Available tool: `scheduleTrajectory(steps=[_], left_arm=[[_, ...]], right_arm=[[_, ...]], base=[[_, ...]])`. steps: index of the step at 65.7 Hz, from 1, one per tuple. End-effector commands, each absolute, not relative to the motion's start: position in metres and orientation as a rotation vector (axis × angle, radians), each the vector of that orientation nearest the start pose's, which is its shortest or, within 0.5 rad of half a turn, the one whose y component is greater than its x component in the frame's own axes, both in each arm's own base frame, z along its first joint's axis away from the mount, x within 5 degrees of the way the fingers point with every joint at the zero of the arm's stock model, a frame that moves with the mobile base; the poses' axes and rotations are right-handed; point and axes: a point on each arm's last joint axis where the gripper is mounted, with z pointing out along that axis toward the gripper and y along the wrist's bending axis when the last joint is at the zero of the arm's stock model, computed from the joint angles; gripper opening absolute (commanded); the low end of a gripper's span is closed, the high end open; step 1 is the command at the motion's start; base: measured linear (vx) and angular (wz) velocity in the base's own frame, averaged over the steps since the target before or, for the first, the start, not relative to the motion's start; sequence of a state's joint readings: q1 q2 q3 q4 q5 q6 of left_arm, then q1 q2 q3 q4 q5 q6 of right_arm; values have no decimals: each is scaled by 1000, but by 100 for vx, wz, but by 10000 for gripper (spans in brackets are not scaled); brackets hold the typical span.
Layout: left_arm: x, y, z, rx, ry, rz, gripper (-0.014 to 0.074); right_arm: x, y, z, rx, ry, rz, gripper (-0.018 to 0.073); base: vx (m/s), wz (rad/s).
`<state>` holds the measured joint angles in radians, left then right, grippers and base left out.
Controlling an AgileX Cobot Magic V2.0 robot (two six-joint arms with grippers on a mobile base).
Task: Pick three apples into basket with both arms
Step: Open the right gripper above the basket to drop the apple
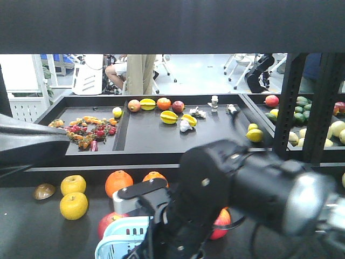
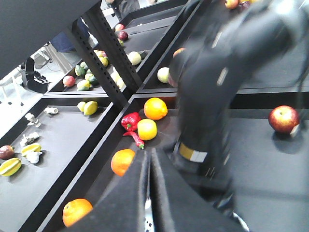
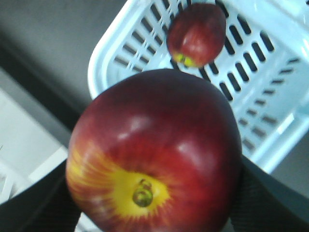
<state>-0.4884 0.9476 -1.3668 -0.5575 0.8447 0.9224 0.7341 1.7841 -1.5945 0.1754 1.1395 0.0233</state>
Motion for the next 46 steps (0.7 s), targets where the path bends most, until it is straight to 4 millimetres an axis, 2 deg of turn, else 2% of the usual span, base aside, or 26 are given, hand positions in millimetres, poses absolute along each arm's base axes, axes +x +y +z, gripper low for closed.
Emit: scheduleTrajectory(steps=[1, 10, 23, 46], left_arm=[[116, -103, 509, 1051, 1366, -362, -8], [116, -103, 509, 1051, 1366, -362, -8], [116, -103, 509, 1051, 1366, -362, -8], [116, -103, 509, 1051, 1366, -362, -8]], right_arm=[[278, 270, 315, -905, 2601, 466, 291], [285, 277, 297, -909, 2640, 450, 291], [292, 283, 282, -905, 2652, 439, 314], [295, 285, 278, -862, 2665, 449, 519]], base=[[0, 0], [0, 0], [0, 0], [0, 0]])
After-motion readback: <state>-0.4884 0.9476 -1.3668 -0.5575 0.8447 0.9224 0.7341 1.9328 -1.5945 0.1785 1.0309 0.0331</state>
